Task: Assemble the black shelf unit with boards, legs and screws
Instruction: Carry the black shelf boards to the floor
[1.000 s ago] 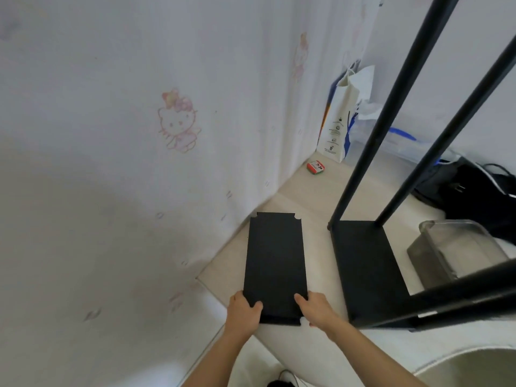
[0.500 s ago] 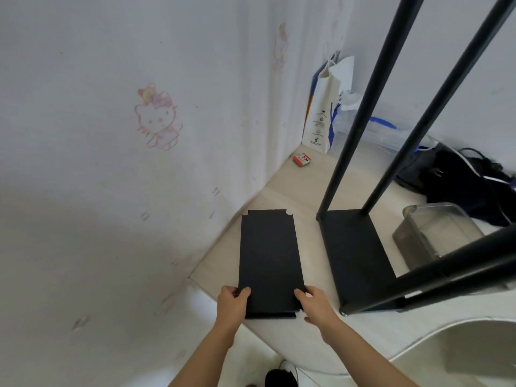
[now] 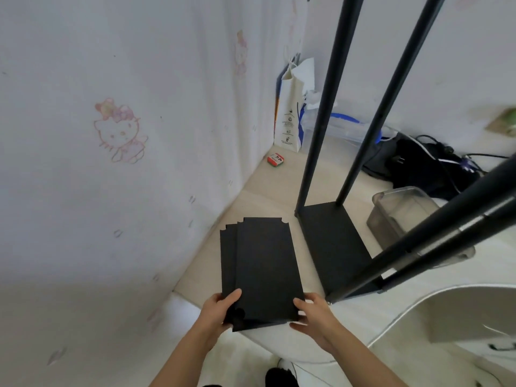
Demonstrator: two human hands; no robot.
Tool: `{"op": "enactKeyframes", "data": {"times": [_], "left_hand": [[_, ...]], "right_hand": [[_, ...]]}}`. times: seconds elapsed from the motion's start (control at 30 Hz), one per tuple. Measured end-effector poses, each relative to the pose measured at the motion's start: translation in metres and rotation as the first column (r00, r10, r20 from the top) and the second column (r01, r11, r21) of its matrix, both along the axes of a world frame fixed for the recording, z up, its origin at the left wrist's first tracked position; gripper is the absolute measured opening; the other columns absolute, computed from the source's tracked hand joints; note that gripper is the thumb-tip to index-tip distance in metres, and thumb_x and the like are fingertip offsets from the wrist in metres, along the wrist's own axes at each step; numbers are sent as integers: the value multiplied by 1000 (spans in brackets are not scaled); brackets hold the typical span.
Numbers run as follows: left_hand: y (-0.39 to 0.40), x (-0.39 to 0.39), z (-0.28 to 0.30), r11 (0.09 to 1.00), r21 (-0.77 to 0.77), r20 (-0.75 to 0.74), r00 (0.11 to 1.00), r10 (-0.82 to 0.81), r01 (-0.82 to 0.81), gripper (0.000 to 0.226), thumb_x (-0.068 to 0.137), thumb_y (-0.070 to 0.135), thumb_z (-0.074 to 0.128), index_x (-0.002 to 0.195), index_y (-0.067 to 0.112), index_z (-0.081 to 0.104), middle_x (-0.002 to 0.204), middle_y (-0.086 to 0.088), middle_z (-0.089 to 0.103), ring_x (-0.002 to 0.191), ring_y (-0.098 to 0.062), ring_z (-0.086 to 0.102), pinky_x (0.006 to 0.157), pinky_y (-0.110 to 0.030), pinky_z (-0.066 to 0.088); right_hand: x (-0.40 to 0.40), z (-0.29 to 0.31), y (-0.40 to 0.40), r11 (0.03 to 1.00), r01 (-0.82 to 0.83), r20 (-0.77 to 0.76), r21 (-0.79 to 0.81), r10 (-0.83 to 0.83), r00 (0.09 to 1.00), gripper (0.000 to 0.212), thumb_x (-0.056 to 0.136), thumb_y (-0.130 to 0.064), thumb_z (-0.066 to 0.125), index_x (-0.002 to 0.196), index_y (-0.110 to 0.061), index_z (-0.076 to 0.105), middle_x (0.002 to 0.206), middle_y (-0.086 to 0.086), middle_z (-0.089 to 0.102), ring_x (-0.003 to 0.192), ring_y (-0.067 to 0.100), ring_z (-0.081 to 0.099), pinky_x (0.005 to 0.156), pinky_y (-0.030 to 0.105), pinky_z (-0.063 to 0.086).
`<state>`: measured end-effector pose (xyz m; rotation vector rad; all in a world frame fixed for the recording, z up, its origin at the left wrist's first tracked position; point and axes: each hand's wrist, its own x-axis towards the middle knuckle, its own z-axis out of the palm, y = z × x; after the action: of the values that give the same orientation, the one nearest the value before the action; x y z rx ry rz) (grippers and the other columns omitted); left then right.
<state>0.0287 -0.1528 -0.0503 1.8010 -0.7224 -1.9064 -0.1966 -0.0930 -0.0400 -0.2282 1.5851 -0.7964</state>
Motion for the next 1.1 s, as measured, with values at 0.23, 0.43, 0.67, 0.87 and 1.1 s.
{"op": "enactKeyframes", "data": {"times": [0.23, 0.43, 0.67, 0.87, 1.1], "left_hand": [[16, 9, 2, 1000, -21, -109, 994, -12, 10, 41, 93, 25, 71, 126, 5, 55, 119, -13, 70, 108, -31, 68, 97, -46, 55], [43, 32, 6, 992, -46, -148, 981, -125, 120, 29, 96, 22, 67, 119, 7, 60, 102, -7, 78, 94, -26, 75, 76, -36, 59], [82, 56, 15, 965, -35, -213, 941, -262, 261, 29, 96, 15, 65, 123, 5, 58, 107, -12, 77, 94, -29, 75, 76, -41, 61], [114, 55, 24, 903, -41, -219, 878, -425, 427, 43, 88, 20, 72, 126, 6, 57, 111, -12, 75, 92, -27, 75, 71, -37, 60], [156, 13, 26, 783, -21, -210, 763, -611, 621, 38, 93, 16, 68, 127, 9, 55, 111, -10, 75, 99, -30, 74, 73, -36, 60]], "right_hand": [[19, 4, 39, 977, 201, 110, -77, -192, 975, 25, 99, -3, 54, 123, -3, 47, 119, 19, 56, 104, 38, 64, 77, 41, 60], [45, 3, 90, 947, 295, 123, -124, -280, 952, 24, 97, -3, 57, 120, -2, 51, 116, 22, 62, 92, 37, 69, 86, 45, 58], [71, 3, 154, 923, 362, 146, -130, -343, 928, 22, 97, 0, 56, 118, -2, 50, 110, 21, 64, 77, 27, 69, 76, 38, 59], [73, 9, 212, 926, 369, 146, -82, -355, 923, 24, 96, -6, 59, 118, -10, 51, 103, 15, 68, 80, 23, 68, 73, 34, 56], [56, 3, 294, 868, 487, 216, -97, -459, 862, 31, 95, 7, 51, 121, -12, 51, 106, 12, 65, 80, 24, 65, 73, 37, 55]]}}
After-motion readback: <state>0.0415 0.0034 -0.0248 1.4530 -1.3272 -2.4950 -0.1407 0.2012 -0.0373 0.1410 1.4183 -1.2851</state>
